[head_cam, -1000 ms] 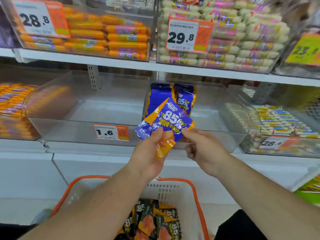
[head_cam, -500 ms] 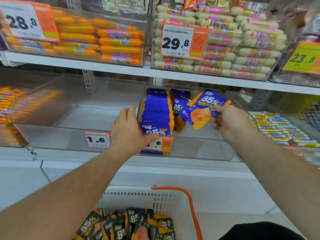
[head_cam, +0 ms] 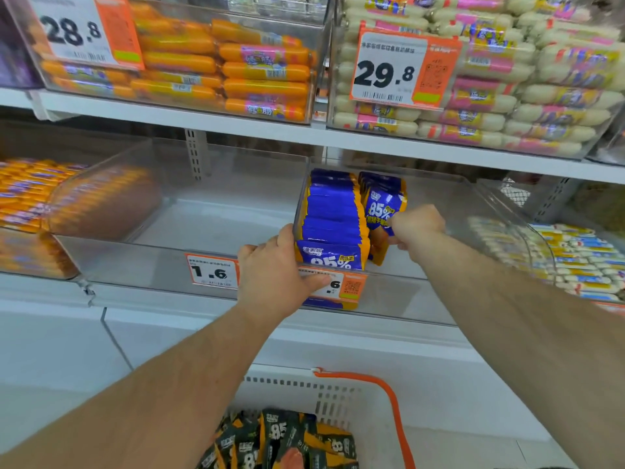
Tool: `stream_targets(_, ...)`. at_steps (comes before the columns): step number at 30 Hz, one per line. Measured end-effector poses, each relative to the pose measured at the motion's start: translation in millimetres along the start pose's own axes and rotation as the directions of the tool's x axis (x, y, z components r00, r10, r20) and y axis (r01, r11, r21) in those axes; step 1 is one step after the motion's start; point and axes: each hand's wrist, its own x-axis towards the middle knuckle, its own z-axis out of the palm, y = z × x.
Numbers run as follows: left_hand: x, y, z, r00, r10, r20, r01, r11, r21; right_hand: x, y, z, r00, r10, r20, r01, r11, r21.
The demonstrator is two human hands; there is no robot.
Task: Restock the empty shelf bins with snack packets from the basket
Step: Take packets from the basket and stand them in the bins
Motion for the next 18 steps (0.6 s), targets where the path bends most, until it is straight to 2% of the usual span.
stream_targets(5, 0, 1, 1, 1.000, -0.006, 0.012, 0.006, 1.000, -0.002, 15, 8, 15, 1.000, -0.006, 0.018, 0.007, 0.999, -0.054)
stream_targets(14, 0, 3, -4, 0.997, -0.023, 0.075, 0.023, 1.000, -0.001, -5, 5, -2, 0.995, 0.030, 0.098, -0.008, 0.976, -0.219)
stream_targets(16, 1, 3, -7, 0.996, -0.023, 0.089, 0.024, 1.000, -0.014, -14, 1, -11, 0.998, -0.026, 0.056, 0.040, 0.962, -0.269)
stream_targets(18, 2, 4, -11, 0.990, -0.030, 0.138, 0.036, 0.998, -0.043, -30, -6, -19, 0.990, -0.131, -0.044, 0.110, 0.940, -0.324)
